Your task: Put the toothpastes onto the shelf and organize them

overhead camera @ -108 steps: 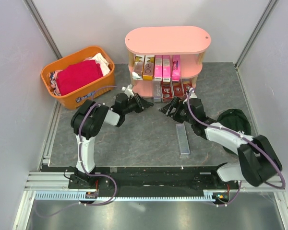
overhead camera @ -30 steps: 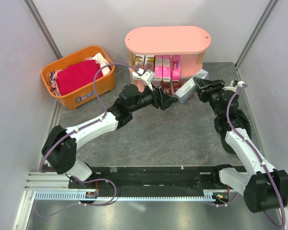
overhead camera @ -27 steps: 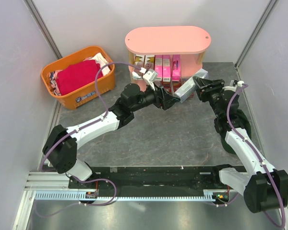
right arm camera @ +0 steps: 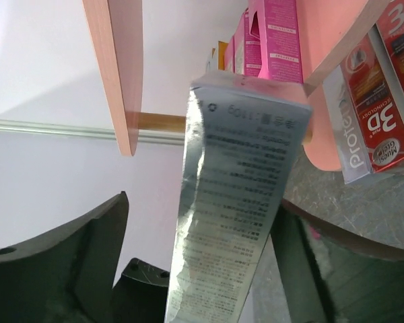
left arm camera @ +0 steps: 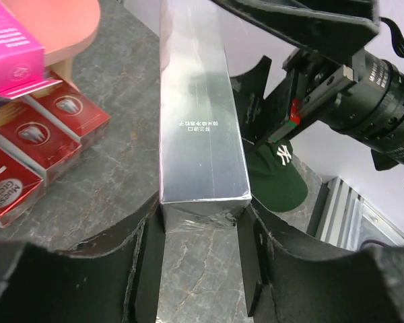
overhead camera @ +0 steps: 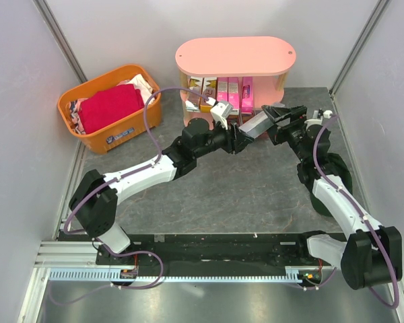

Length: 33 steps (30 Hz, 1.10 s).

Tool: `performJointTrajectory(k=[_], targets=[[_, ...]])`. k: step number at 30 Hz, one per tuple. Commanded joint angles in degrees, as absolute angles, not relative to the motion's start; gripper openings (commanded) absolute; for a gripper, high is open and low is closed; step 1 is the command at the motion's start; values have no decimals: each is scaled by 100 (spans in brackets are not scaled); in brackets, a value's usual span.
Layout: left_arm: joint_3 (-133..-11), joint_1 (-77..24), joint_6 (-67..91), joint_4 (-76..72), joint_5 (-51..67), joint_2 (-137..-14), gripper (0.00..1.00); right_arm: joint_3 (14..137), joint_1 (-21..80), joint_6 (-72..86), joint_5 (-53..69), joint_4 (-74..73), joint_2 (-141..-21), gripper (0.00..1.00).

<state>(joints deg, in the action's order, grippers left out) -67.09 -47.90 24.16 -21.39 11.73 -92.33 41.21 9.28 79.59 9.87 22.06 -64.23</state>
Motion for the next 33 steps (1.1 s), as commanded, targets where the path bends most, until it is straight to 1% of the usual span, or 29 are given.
performJointTrajectory(k=[1,2,4,5,10,13,17,21,26,33], targets=[[-6627,-4720,2566,-2461,940,-9018,11,4368,984,7893,1309,2619,-6477,97],[-6592,-4676,2584,-2478,949,-9000,10,4386,976,7823,1310,2567,-6460,98],[-6478,-4623,2706,-2566,984,-8939,3,4456,984,7717,1292,2514,-6451,98],[-6417,-4527,2768,-2662,1071,-8904,2,4473,984,7673,1292,2461,-6442,98],[-5960,-4158,3287,-3216,1634,-8710,2,4579,984,7436,1152,2294,-6355,98],[-5933,-4069,3305,-3375,1889,-8745,2,4579,984,7392,1020,2259,-6337,98],[-5959,-4069,3331,-3761,2478,-8868,2,4579,976,7374,1037,2294,-6398,93],[-5775,-4026,3524,-3972,2321,-8833,2,4597,984,7365,1142,2259,-6434,93],[-5362,-3736,3893,-4306,2355,-8491,2,4614,984,7146,1081,2066,-6249,93],[-4615,-3358,4333,-4413,2285,-7656,2,4772,984,6707,905,1776,-5959,95]])
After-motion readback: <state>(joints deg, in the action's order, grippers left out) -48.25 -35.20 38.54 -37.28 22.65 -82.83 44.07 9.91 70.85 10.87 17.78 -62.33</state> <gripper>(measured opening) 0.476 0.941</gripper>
